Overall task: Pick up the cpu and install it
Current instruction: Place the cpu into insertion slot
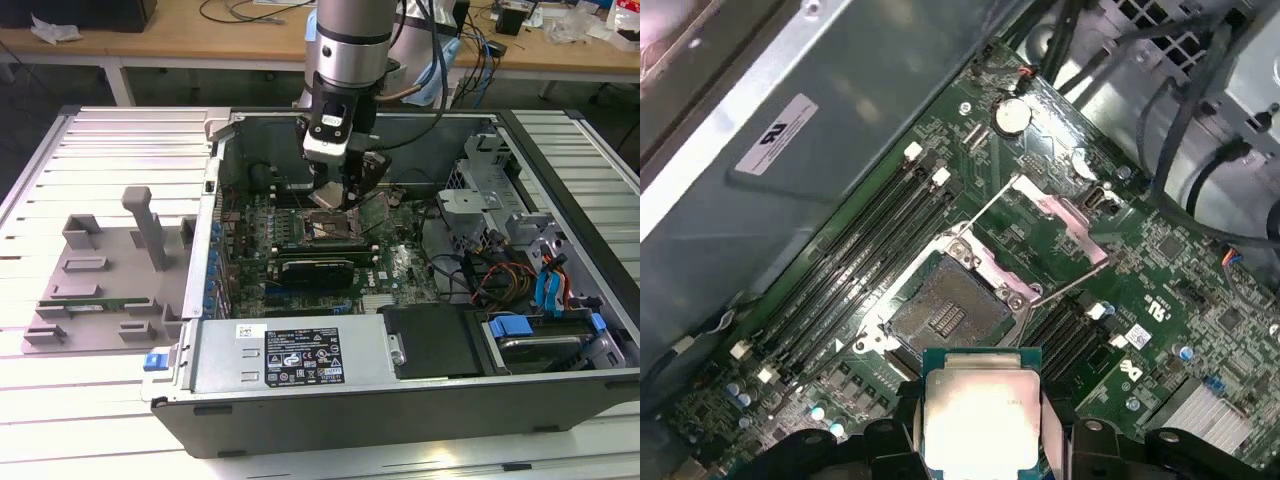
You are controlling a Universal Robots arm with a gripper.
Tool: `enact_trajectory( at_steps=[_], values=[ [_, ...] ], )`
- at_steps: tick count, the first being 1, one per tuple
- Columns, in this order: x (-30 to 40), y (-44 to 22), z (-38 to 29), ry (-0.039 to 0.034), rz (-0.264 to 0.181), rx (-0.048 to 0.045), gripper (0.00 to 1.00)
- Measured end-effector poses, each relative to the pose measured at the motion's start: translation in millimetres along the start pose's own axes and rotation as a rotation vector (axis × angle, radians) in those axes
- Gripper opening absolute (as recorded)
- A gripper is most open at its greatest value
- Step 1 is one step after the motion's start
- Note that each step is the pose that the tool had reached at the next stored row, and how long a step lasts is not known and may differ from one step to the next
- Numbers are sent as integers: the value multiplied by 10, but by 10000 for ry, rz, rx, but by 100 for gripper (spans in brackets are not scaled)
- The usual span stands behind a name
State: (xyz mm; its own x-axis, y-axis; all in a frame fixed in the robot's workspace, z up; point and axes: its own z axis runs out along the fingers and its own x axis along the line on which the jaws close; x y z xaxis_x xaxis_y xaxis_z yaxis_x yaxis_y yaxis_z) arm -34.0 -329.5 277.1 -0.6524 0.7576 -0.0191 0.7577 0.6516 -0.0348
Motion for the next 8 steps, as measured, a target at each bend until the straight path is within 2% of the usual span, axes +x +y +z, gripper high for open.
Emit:
enact_trajectory(
  at_steps=[8],
  values=[
    [0,0,2,39,1131,21,55]
  ],
)
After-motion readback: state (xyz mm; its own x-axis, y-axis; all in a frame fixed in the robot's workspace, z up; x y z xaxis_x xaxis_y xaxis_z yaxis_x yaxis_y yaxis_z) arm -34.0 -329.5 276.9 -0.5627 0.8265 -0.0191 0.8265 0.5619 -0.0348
